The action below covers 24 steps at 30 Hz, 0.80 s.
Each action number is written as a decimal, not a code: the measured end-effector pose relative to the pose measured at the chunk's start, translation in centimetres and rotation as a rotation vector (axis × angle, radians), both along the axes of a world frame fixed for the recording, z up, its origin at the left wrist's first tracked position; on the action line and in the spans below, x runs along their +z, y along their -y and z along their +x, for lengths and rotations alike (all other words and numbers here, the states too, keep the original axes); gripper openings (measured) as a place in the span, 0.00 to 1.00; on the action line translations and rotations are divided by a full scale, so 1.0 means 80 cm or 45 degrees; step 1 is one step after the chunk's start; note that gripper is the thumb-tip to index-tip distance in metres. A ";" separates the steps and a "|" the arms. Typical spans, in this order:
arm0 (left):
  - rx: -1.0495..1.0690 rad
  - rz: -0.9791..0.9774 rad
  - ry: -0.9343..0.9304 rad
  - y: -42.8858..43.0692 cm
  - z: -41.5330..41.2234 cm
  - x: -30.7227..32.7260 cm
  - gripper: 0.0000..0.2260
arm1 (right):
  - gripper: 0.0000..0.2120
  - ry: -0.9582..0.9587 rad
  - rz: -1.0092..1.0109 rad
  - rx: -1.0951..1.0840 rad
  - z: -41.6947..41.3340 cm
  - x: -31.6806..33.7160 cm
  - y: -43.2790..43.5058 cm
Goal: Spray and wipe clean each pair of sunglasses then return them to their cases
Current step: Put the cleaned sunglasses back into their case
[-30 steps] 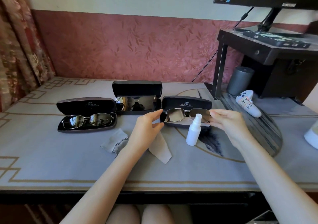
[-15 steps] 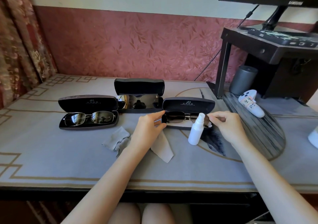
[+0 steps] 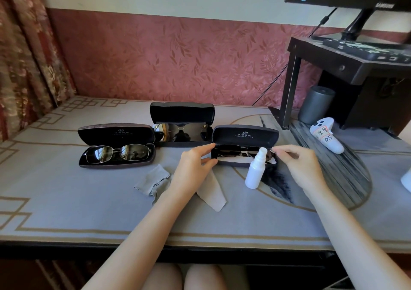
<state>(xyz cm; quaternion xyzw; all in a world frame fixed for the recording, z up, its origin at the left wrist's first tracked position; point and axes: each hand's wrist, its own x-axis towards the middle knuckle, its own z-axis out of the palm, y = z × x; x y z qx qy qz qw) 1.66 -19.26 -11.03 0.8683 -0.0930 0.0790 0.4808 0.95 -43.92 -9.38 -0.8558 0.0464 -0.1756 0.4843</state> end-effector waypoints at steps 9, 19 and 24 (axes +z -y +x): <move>0.007 -0.099 0.040 -0.005 -0.006 0.008 0.18 | 0.10 0.278 0.060 -0.050 -0.028 0.052 -0.027; 0.100 -0.201 0.189 -0.076 -0.026 0.042 0.16 | 0.09 0.237 -0.183 0.434 -0.015 0.113 -0.161; 0.210 -0.226 0.206 -0.127 -0.043 0.043 0.15 | 0.15 0.024 -0.575 0.453 0.047 0.076 -0.224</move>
